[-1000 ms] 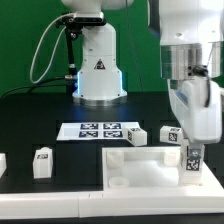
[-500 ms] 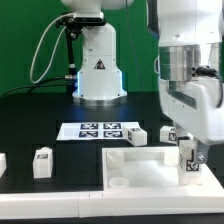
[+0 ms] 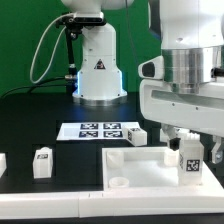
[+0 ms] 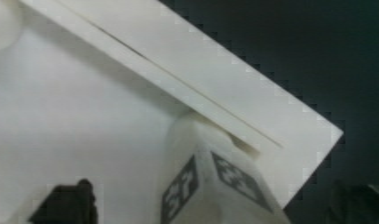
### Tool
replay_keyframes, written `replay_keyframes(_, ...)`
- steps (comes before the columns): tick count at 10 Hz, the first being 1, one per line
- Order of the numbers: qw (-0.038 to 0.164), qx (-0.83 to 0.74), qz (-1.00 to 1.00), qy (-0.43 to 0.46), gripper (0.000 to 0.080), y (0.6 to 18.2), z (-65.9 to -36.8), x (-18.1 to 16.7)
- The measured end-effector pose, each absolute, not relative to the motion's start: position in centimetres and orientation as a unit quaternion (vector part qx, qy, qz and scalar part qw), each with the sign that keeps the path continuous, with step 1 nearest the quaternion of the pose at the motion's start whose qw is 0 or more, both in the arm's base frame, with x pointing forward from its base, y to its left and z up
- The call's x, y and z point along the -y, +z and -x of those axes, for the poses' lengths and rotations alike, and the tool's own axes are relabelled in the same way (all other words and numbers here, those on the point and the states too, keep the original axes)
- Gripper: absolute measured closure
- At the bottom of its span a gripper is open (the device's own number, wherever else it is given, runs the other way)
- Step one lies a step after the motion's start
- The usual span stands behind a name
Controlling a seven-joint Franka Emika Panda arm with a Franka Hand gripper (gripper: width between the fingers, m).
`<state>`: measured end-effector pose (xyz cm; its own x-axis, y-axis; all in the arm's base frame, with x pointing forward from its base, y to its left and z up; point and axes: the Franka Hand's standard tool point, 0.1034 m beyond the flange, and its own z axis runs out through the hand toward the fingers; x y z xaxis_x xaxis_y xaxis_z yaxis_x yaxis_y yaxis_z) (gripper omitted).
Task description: Assemble one leg
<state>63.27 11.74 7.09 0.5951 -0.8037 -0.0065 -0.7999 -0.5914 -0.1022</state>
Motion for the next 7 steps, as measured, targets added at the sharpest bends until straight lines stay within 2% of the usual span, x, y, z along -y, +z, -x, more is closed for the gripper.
replay_keyframes(1,0.043,-0.405,0.913,-0.024,0.015,7.09,-63.27,-11.66)
replay_keyframes(3,0.021,-0.177,0.983,-0.041,0.015,7.32,-63.64,-11.44)
replay_keyframes(4,0.021,-0.117,0.991,-0.058,0.015,7.39,-64.15,-10.95)
replay_keyframes(5,0.022,-0.135,0.989,-0.058,0.015,7.34,-64.17,-10.88)
replay_keyframes(6,0.022,-0.142,0.988,-0.058,0.0245,7.34,-64.17,-10.87)
replay_keyframes(7,0.021,-0.141,0.988,-0.058,0.038,7.34,-64.18,-10.8)
